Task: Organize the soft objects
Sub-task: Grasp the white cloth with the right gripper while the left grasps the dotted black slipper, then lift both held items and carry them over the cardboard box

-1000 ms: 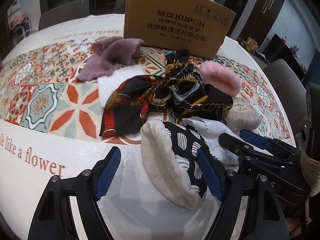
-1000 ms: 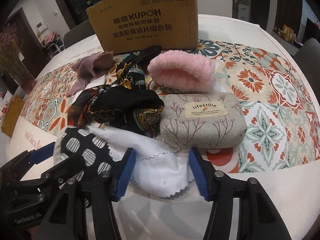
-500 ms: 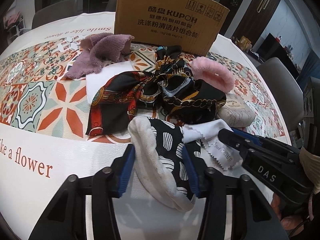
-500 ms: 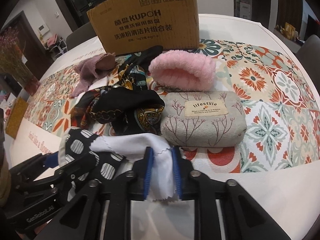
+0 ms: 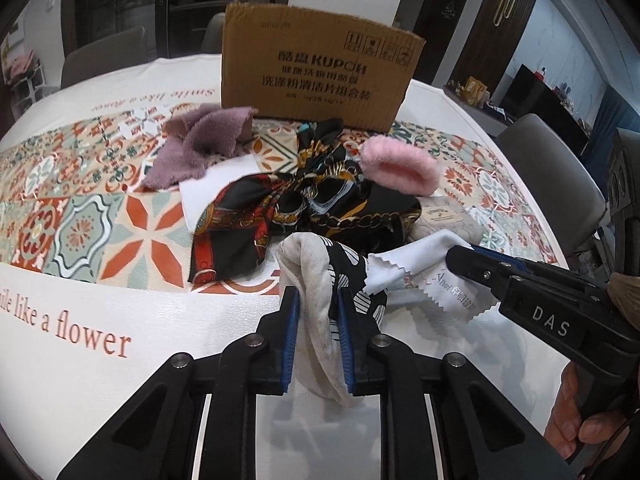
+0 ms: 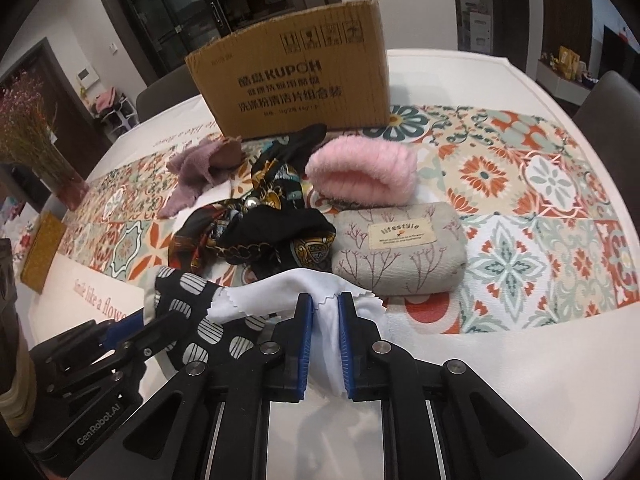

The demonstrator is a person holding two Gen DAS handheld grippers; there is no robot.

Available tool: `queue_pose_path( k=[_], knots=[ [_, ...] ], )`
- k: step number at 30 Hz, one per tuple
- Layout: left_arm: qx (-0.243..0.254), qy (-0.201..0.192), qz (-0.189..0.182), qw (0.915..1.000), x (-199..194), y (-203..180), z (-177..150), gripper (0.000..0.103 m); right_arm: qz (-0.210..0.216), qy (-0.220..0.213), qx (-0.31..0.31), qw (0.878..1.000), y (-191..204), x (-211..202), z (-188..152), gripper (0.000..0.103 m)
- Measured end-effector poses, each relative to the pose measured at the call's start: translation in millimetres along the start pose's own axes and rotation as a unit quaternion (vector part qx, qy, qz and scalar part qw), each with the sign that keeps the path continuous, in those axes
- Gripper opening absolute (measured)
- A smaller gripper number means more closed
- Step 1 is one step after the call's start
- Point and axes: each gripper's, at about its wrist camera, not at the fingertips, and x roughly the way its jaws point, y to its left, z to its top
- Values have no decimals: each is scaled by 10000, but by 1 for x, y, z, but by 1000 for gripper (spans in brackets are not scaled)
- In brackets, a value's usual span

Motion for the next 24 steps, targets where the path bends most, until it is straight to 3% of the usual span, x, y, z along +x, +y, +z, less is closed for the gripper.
queue_pose_path(
  k=[9,24],
  knots=[
    [175,-484,128,9986,-38,-9,7,18,-103,-390,39,9992,7,-38,9,14],
    [439,-1343,382,9892,-95,-17,32,18,-234,-1100,19,9936,20,-92,32,14]
  ],
)
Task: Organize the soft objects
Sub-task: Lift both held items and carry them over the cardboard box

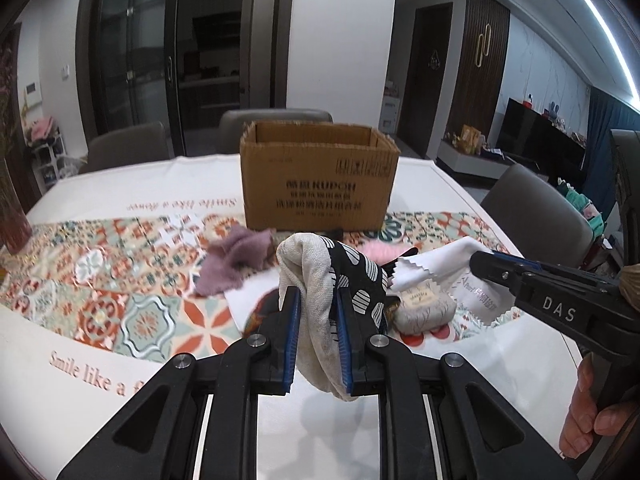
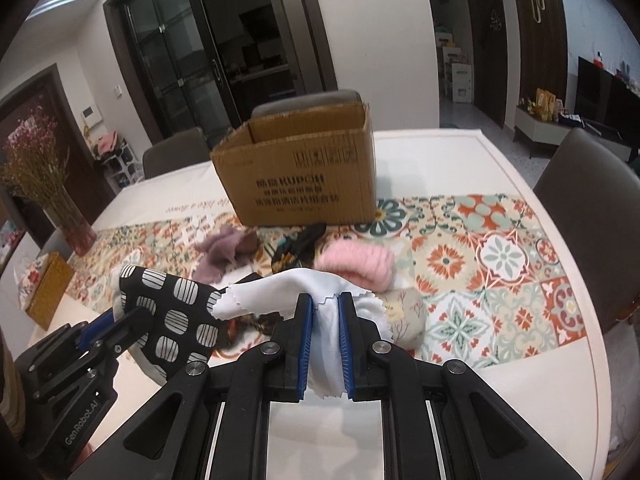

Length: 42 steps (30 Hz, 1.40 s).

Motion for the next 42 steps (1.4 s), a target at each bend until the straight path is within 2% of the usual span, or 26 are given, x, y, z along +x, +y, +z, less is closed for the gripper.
queue_pose_path(
  k=[12,19,29,42],
  knots=[
    [-6,-823,196,9964,-28,6,46,18,194,-938,127,9953,8,-41,50,14],
    [35,-1155,203,9931,-29,10,76,18,269,-1275,164,9913,13,-48,75,14],
    [62,-1361,119,9906,-23,17,113,18,254,-1565,-84,9873,27,-42,106,14],
    [354,-1586,112,9866,-8,18,174,18,344,-1850,-148,9820,36,-27,167,14]
  ],
)
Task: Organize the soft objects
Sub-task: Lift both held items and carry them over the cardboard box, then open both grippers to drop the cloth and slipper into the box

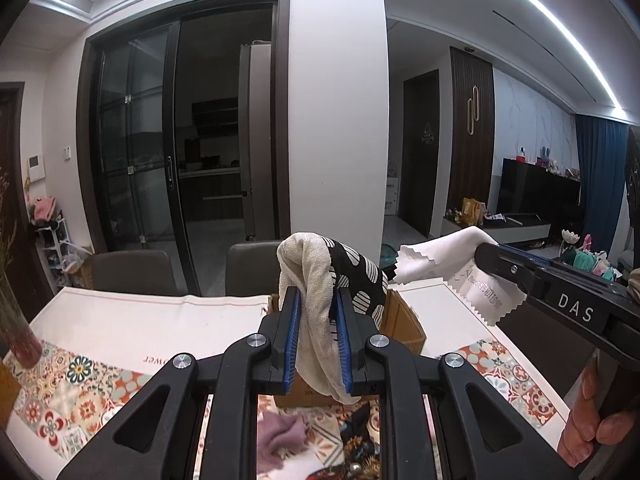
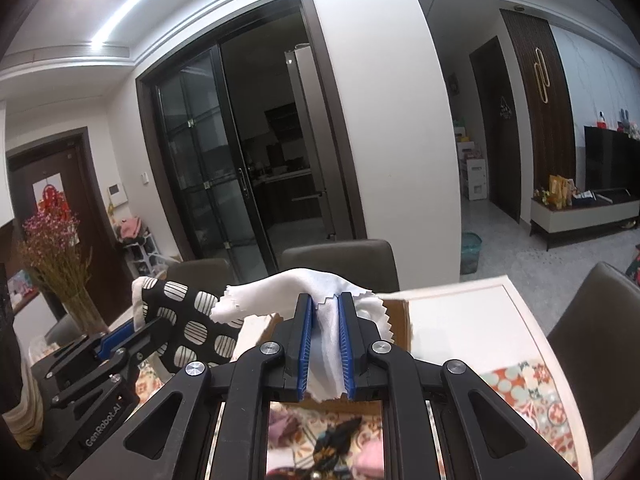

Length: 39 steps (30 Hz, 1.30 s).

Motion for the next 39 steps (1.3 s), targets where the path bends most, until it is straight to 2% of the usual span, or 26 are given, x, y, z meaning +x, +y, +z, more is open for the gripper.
queue_pose_path(
  k=[9,16,22,27,31,39],
  knots=[
    [199,167,-37,9997,41,1,24,18,-5,180,-140,9997,-2,41,20,14],
    [251,412,-57,9988,74,-4,26,18,168,641,-1,9978,-17,88,30,14],
    [277,709,-72,9971,114,-3,36,18,487,1388,466,9880,-41,142,33,14],
    [277,1110,-180,9933,153,-2,37,18,629,1911,798,9763,-56,180,29,14],
    [102,1457,-273,9889,181,3,37,18,584,2302,897,9672,-59,212,25,14],
    [-50,2035,-450,9780,220,4,18,19,384,2683,851,9588,-66,241,4,14]
  ],
)
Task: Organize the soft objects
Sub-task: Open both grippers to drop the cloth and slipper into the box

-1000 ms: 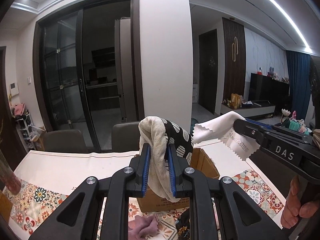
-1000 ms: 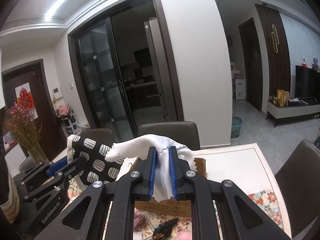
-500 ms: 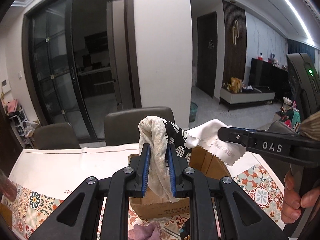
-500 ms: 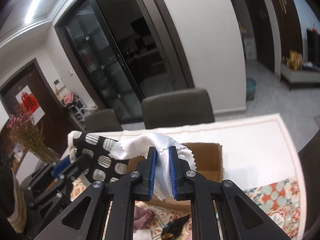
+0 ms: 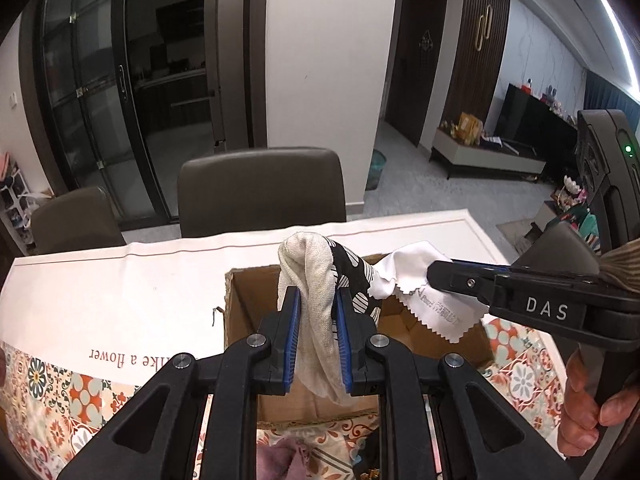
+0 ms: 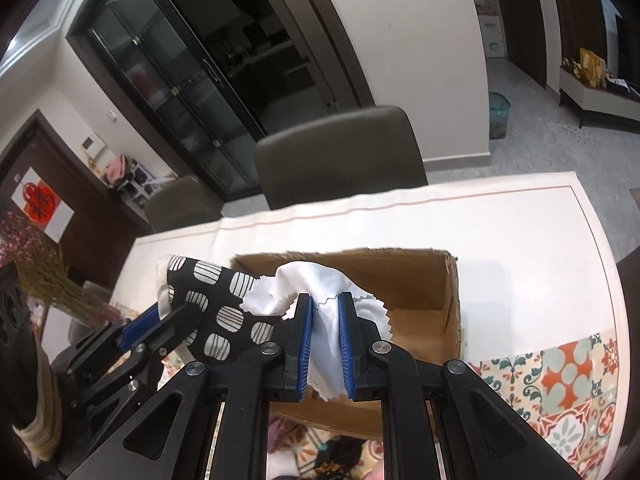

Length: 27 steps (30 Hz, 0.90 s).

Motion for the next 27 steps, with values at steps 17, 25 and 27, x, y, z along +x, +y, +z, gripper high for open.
queue_pose_path(
  k=[17,25,27],
  knots=[
    [111,411,74,9991,33,-5,-11,38,-505,436,-126,9977,-16,26,-7,34],
    [250,255,305,9989,12,-5,-16,38,-638,250,-245,9973,-7,7,-14,34],
    [280,200,385,9987,5,-6,-20,39,-695,155,-314,9970,-3,0,-18,34]
  ],
)
